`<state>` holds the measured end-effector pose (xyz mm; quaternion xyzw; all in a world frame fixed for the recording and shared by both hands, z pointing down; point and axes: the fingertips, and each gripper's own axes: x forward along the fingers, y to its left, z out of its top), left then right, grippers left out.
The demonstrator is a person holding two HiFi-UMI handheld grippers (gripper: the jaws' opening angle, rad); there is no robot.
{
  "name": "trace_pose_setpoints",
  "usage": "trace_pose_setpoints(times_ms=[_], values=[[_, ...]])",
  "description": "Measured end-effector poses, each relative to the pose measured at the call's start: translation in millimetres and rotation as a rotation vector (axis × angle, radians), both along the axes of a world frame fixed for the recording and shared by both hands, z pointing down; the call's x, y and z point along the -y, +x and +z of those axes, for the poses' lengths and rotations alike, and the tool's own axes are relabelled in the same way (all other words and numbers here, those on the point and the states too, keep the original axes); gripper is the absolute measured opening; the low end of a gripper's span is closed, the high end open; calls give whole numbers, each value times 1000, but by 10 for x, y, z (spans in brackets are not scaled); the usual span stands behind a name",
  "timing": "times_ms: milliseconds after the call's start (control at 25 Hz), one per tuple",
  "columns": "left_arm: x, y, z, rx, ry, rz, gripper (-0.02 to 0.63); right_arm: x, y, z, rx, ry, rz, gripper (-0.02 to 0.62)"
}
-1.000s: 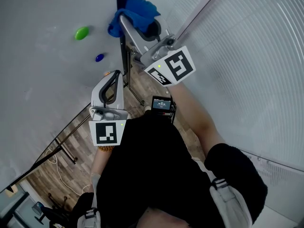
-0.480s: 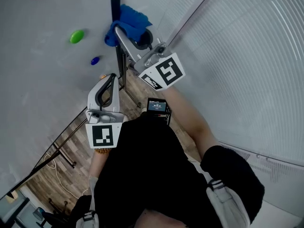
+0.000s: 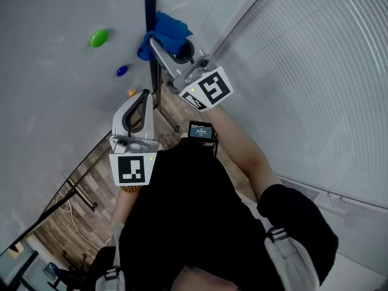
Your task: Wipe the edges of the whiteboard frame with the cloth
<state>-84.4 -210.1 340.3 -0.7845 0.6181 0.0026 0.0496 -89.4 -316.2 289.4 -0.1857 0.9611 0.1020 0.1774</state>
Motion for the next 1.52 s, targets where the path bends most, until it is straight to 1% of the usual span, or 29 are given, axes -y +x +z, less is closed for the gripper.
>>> trace_pose_setpoints(times_ms=[240, 440, 600, 720, 880, 1080, 1160, 1280, 1520], values=[[-151, 61, 194, 7, -4, 21, 0, -128, 42, 400, -46, -6, 30, 106], [-226, 43, 146, 12, -2, 32, 0, -163, 6, 487, -91, 8, 43, 106], [-290, 30, 194, 9, -6, 32, 0, -208, 19, 646, -149, 49, 86, 107], [-310, 28, 221, 12, -10, 34, 0, -214, 29, 698, -153, 56, 102, 106], [-358, 10, 256, 18, -10, 35, 0, -229, 28, 746, -130, 36, 98, 106], [-344, -55, 264, 21, -12, 16, 0, -189, 68, 843, -87, -28, 86, 106], [-338, -77, 275, 23, -14, 10, 0, -158, 80, 928, -102, -34, 98, 106], [-327, -95, 279, 24, -20, 4, 0, -129, 90, 1057, -153, -28, 109, 104], [-317, -64, 247, 25, -15, 14, 0, -121, 92, 1213, -210, -41, 130, 104]])
